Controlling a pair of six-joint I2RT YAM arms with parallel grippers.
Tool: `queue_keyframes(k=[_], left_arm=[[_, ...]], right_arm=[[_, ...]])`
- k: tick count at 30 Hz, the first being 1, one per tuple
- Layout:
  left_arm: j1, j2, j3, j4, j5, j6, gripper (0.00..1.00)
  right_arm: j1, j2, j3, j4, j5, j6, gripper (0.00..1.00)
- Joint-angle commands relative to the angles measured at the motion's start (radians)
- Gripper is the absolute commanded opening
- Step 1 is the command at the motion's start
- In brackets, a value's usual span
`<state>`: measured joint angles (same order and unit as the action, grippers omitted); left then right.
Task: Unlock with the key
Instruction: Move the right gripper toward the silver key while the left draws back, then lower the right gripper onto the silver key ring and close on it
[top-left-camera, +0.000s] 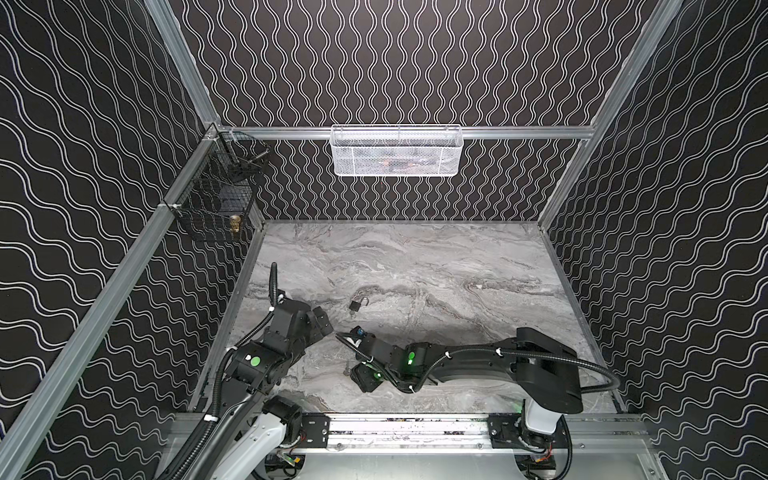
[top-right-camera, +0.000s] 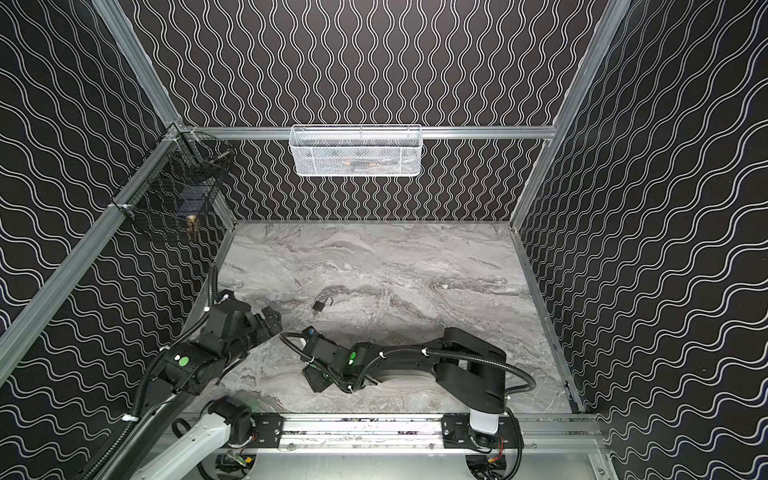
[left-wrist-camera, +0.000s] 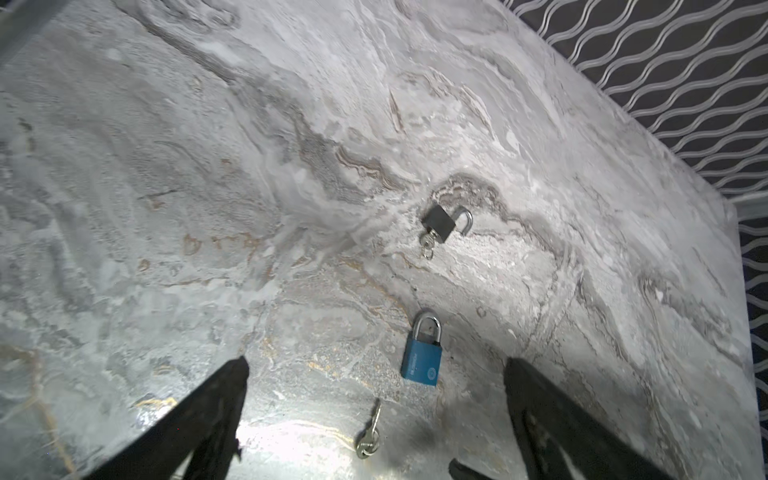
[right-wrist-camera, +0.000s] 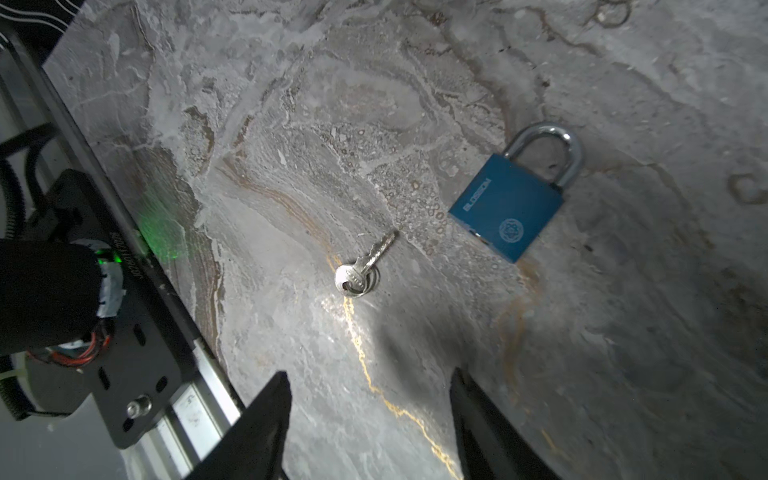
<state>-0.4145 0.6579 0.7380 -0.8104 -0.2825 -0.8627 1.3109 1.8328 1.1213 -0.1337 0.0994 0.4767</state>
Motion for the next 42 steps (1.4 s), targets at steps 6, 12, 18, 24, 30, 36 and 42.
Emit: queue_keyframes(k=[6,12,18,24,30,36,42], left_arm=[[0.0,-0.021,0.003,-0.075,-0.119,-0.077,0.99],[0.001,0.003,0.026,-0.113,-0.17,-0.083,0.99],[0.002,-0.013,0.017,-0.114,-0.194,-0.085,0.99],[0.002,-0.033,0.013,-0.139,-0.212,-0.122,0.99],[0.002,-0.026,0.013,-0.112,-0.176,-0.136,0.99],[0.002,-0.029,-0.007,-0.08,-0.151,-0.158,0.99],[0.003,-0.043,-0.005,-0.076,-0.144,-0.158,0.99]], right_arm=[[0.013,0.105,0.086,0.025,0.042,-0.06,0.57],[0.011,0.17,0.137,0.005,0.056,-0.078,0.53],[0.013,0.202,0.147,0.021,0.078,-0.103,0.5],[0.012,0.21,0.15,-0.012,0.114,-0.107,0.5],[0.005,0.166,0.101,-0.066,0.213,-0.117,0.48],[-0.001,0.081,0.056,-0.058,0.169,-0.161,0.47],[-0.038,0.034,0.082,-0.085,0.038,-0.072,0.45]])
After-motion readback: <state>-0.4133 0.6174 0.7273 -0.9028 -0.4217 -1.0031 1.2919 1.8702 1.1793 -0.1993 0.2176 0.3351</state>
